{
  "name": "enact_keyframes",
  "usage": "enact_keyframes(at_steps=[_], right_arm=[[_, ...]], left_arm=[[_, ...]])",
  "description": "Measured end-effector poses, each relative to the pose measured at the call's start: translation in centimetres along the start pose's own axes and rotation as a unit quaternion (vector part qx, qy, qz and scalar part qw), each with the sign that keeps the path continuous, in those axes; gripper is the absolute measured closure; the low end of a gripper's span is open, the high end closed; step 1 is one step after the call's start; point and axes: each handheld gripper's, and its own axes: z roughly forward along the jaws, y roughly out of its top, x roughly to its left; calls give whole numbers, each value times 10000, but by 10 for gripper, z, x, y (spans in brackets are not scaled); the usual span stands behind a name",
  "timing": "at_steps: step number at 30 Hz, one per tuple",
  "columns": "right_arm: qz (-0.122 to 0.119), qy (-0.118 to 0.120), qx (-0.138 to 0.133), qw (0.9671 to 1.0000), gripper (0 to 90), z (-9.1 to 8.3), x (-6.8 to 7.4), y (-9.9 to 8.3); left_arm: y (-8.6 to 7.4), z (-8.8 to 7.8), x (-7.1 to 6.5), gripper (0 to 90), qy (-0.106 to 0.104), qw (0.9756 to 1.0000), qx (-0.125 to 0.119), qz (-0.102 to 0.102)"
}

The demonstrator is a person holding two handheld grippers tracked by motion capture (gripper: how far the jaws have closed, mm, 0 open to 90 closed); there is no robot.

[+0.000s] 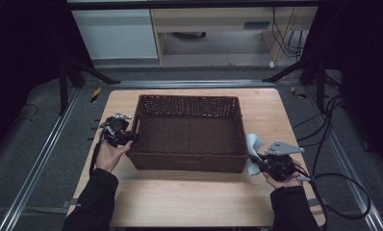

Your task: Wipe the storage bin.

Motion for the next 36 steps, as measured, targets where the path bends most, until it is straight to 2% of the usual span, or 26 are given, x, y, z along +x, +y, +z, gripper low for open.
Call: enact_keyframes(at_steps=[4, 5, 6, 10, 14, 17, 19, 22, 26, 31, 34, 35, 36], right_arm=[[-8, 10, 125, 9999, 835, 4, 2, -5], [9, 20, 254, 9997, 836, 8, 3, -10], [9, 20, 254, 9997, 836, 8, 3, -10], [80, 80, 571, 9983, 835, 16, 6, -24], [149, 135, 680, 9975, 835, 19, 8, -28], [143, 125, 565, 9982, 835, 14, 9, -25], [163, 50, 228, 9996, 835, 0, 8, -15], [122, 9, -68, 9999, 835, -14, 12, -4], [59, -3, -116, 9999, 835, -21, 15, 1], [67, 27, 106, 9999, 835, -11, 18, -7], [118, 73, 337, 9993, 836, -1, 19, -16], [34, 34, 527, 9986, 835, 4, 20, -18], [16, 47, 549, 9985, 836, 7, 21, -19]], left_arm=[[0, 0, 0, 707, -15, 10000, 3, -4], [0, 0, 0, 707, -14, 10000, 3, -4], [0, 0, 0, 707, -14, 10000, 2, -3], [0, 0, 0, 707, -17, 10000, -2, -5], [0, 0, 0, 708, -16, 10000, -8, -9], [0, 0, 0, 707, -19, 10000, -3, -8], [0, 0, 1, 707, -24, 10000, -5, -14], [0, 0, 1, 707, -25, 10000, -6, -14], [0, 0, 0, 707, -24, 10000, -7, -14], [0, 0, 1, 707, -28, 10000, -11, -16], [0, 0, 1, 706, -29, 10000, -12, -15], [0, 0, 1, 706, -30, 10000, -14, -18], [0, 0, 1, 706, -29, 10000, -15, -14]])
